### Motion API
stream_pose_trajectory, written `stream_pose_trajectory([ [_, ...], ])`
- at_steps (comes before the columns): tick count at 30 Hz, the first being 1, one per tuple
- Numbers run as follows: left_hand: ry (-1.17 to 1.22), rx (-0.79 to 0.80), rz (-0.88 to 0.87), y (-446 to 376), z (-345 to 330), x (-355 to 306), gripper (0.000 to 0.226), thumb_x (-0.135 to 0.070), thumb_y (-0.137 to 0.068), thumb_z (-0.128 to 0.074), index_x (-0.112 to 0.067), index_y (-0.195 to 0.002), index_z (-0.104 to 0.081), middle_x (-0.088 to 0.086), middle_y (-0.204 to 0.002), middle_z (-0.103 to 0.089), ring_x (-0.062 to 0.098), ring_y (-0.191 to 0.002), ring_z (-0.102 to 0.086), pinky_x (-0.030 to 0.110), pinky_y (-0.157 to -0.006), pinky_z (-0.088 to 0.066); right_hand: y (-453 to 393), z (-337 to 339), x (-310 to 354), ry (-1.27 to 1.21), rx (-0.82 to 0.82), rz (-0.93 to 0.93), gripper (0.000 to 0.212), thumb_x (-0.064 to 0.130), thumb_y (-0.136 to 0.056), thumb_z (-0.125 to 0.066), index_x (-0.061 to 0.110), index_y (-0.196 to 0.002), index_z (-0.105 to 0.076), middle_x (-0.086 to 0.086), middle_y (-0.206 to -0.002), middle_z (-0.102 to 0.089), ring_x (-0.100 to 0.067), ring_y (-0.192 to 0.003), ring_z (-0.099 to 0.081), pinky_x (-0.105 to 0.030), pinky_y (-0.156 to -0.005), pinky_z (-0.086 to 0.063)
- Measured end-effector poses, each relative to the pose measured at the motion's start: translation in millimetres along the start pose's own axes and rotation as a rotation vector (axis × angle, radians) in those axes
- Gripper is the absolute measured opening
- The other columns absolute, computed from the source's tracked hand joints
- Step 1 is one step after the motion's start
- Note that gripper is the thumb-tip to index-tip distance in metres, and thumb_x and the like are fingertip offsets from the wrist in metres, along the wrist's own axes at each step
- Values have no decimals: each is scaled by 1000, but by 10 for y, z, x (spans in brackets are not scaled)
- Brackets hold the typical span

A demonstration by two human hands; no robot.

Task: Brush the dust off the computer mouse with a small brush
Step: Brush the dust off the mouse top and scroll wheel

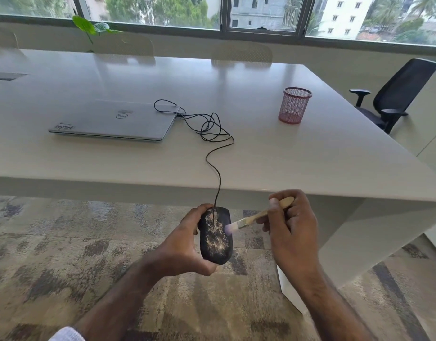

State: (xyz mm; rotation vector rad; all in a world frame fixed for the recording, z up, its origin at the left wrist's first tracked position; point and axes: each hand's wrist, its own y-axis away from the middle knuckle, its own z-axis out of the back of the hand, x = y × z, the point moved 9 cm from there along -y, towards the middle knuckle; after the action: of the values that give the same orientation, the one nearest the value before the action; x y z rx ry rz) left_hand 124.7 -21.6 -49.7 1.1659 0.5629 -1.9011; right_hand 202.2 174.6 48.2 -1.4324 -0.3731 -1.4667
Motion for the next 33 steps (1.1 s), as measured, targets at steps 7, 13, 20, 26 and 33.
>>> stream_pose_trajectory([
  [7,11,9,2,-32,-7,42,109,-19,-53,-90,-48,-143,-36,-9,-135,-53,10,-122,-56,29,-100,-56,1,-30,-23,129,21,-3,18,21,-98,-52,34,-86,-51,-10,-66,-66,-35,-57,-63,-50,-51,-50],
  [13,26,-6,-8,-75,-2,-5,102,-23,-51,-89,-59,-132,-39,-11,-134,-55,6,-120,-57,33,-102,-56,-25,-80,-96,-61,43,-75,25,8,-102,-55,29,-89,-56,-13,-68,-70,-18,-54,-65,-32,-50,-52],
  [20,29,1,5,-78,0,-5,107,-19,-52,-89,-46,-142,-39,-12,-132,-53,3,-120,-55,38,-104,-55,-75,-16,-32,127,2,-9,9,26,-96,-50,30,-88,-53,-7,-66,-68,-24,-55,-65,-48,-53,-54],
  [26,40,-4,-18,-87,-9,-41,101,-14,-53,-90,-60,-130,-43,-12,-130,-55,2,-116,-57,30,-100,-57,-77,-141,-56,55,36,-59,21,15,-101,-54,31,-88,-53,-8,-66,-70,-28,-55,-65,-50,-53,-55],
  [33,27,-2,9,-70,3,-8,108,-6,-56,-93,-53,-137,-39,-14,-134,-52,-7,-118,-53,23,-101,-54,-125,-22,-92,25,-26,-74,23,14,-102,-54,33,-89,-54,-3,-66,-71,-15,-55,-67,-36,-48,-53],
])
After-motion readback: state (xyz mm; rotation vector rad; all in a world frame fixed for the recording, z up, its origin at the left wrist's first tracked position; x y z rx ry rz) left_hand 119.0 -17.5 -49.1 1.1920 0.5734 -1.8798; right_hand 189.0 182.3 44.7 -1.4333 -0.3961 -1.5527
